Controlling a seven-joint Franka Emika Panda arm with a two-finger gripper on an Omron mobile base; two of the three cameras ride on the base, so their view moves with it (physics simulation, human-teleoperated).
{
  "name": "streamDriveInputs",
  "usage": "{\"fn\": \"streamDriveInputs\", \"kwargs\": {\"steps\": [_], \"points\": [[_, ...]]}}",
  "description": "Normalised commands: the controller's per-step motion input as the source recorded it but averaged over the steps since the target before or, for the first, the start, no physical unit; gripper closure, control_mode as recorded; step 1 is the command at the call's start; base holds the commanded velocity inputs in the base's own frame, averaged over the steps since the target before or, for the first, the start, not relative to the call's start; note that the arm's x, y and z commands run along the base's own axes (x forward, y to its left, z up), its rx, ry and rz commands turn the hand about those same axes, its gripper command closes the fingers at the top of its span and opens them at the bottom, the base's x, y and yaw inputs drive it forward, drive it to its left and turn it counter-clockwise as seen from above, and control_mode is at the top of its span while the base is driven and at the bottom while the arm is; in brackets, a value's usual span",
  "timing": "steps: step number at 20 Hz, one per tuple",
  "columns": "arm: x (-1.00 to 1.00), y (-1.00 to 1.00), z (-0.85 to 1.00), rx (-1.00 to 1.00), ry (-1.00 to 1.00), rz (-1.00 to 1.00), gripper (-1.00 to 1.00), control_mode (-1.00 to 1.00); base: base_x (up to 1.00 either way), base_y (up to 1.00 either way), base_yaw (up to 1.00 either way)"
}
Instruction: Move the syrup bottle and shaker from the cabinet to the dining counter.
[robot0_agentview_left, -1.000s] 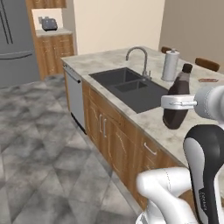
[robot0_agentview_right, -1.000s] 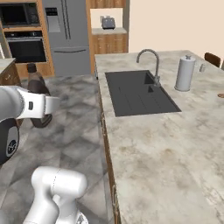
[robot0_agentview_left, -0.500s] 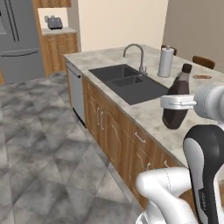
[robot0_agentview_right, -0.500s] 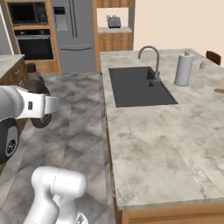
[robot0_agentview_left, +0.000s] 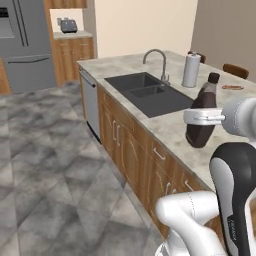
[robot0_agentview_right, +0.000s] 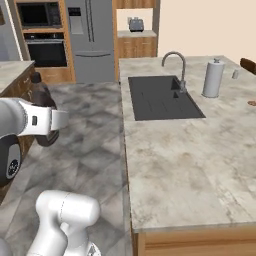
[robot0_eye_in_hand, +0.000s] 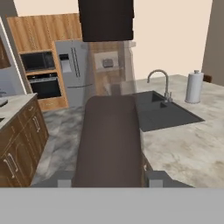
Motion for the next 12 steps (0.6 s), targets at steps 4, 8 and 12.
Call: {"fn": "streamDriveInputs", "kwargs": {"steps": [4,8,12], "points": [[0.00,0.00,0.00,0.00,0.00,0.00,1.00,1.00,-1.00,-1.00,0.01],[0.00,0.00,0.00,0.00,0.00,0.00,1.00,1.00,-0.59,-0.90,-0.36],[0.00,0.00,0.00,0.00,0.00,0.00,1.00,1.00,0.00,-0.35,-0.92]]}}
